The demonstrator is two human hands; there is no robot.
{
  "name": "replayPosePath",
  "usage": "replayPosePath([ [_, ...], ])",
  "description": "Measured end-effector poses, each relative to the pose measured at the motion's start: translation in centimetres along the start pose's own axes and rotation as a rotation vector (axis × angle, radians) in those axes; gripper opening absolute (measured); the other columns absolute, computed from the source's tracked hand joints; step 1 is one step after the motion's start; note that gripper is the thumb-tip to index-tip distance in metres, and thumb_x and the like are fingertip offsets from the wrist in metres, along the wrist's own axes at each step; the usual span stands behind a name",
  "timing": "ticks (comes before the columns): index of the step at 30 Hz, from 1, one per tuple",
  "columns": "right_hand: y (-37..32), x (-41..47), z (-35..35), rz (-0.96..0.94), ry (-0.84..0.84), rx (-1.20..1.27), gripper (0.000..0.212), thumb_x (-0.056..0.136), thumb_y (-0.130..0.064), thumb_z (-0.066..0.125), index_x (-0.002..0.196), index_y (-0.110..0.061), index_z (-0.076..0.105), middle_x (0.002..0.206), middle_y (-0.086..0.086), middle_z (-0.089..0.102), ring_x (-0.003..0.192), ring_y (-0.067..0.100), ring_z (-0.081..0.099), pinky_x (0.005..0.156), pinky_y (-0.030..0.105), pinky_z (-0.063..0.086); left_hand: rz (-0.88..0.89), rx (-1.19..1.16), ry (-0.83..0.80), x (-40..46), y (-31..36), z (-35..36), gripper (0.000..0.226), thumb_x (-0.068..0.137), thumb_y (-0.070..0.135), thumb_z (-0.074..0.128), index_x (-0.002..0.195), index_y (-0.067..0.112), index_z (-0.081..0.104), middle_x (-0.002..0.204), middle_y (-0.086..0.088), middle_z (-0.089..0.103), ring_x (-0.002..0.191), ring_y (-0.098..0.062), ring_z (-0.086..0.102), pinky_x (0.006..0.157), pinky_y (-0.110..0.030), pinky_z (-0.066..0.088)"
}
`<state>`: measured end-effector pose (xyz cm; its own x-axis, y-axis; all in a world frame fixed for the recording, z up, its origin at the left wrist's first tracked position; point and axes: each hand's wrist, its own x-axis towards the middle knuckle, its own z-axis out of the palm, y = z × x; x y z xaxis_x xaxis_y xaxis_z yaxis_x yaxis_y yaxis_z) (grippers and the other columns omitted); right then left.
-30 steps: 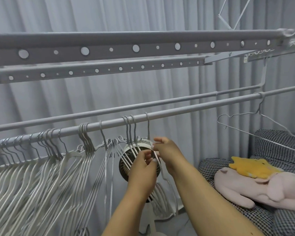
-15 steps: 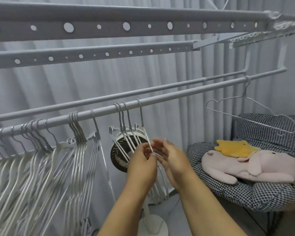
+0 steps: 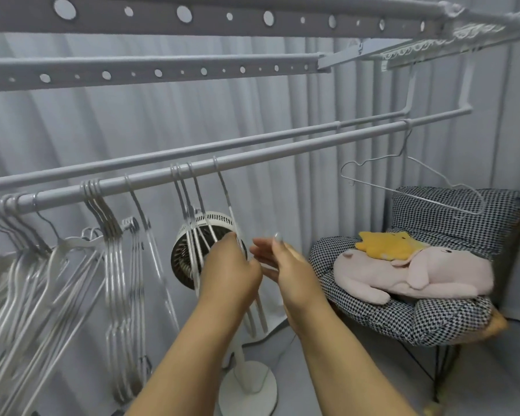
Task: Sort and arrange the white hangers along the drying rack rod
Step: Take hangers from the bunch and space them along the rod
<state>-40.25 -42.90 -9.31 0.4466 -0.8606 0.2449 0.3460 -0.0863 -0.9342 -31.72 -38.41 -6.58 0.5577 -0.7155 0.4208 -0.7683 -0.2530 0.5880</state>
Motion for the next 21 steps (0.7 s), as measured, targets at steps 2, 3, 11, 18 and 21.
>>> replayPosePath([
  [2, -0.2, 0.2, -0.8, -0.008, -0.006, -0.026, 0.036, 0.102, -0.039, 0.031, 0.102, -0.025, 0.064, 0.108, -0.002, 0.067, 0.104, 0.007, 0.062, 0.096, 0.028, 0.048, 0.022, 0.022, -0.016, 0.2, 0.5, 0.8, 0.017, 0.076, 0.018, 0.059, 0.093, 0.018, 0.060, 0.082, 0.000, 0.063, 0.068, -0.014, 0.060, 0.051, -0.026, 0.041],
  [3, -0.3, 0.3, -1.2, -0.010, -0.011, -0.033, 0.036, 0.102, -0.039, 0.031, 0.103, -0.024, 0.064, 0.107, -0.002, 0.067, 0.103, 0.007, 0.062, 0.094, 0.027, 0.048, 0.021, 0.018, -0.027, 0.2, 0.7, 1.2, 0.018, 0.074, 0.018, 0.060, 0.093, 0.018, 0.060, 0.082, -0.001, 0.063, 0.065, -0.012, 0.060, 0.048, -0.024, 0.038],
  [11, -2.8, 3.1, -7.0, -0.010, 0.032, -0.130, 0.037, 0.102, -0.038, 0.034, 0.106, -0.017, 0.064, 0.108, 0.000, 0.067, 0.104, 0.010, 0.061, 0.098, 0.030, 0.046, 0.006, 0.038, -0.017, 0.3, 4.7, 3.5, 0.010, 0.071, 0.011, 0.056, 0.077, 0.018, 0.051, 0.076, -0.003, 0.054, 0.061, -0.016, 0.051, 0.048, -0.025, 0.029],
  [18, -5.2, 5.9, -15.3, -0.070, 0.091, -0.215, 0.033, 0.101, -0.039, 0.036, 0.109, -0.020, 0.062, 0.108, -0.006, 0.065, 0.106, 0.009, 0.059, 0.096, 0.030, 0.046, -0.210, -0.626, 0.021, 0.6, 11.5, 9.1, 0.037, 0.084, -0.007, 0.055, 0.106, 0.024, 0.057, 0.097, -0.002, 0.055, 0.085, -0.025, 0.065, 0.069, -0.037, 0.059],
  [21, -5.5, 6.9, -19.1, -0.073, 0.112, -0.236, 0.032, 0.100, -0.039, 0.038, 0.108, -0.020, 0.062, 0.105, -0.007, 0.066, 0.103, 0.008, 0.060, 0.091, 0.028, 0.046, -0.246, -0.752, 0.062, 0.9, 13.9, 12.3, 0.065, 0.089, -0.004, 0.050, 0.149, 0.015, 0.033, 0.107, -0.005, 0.055, 0.076, -0.017, 0.063, 0.057, -0.032, 0.053],
])
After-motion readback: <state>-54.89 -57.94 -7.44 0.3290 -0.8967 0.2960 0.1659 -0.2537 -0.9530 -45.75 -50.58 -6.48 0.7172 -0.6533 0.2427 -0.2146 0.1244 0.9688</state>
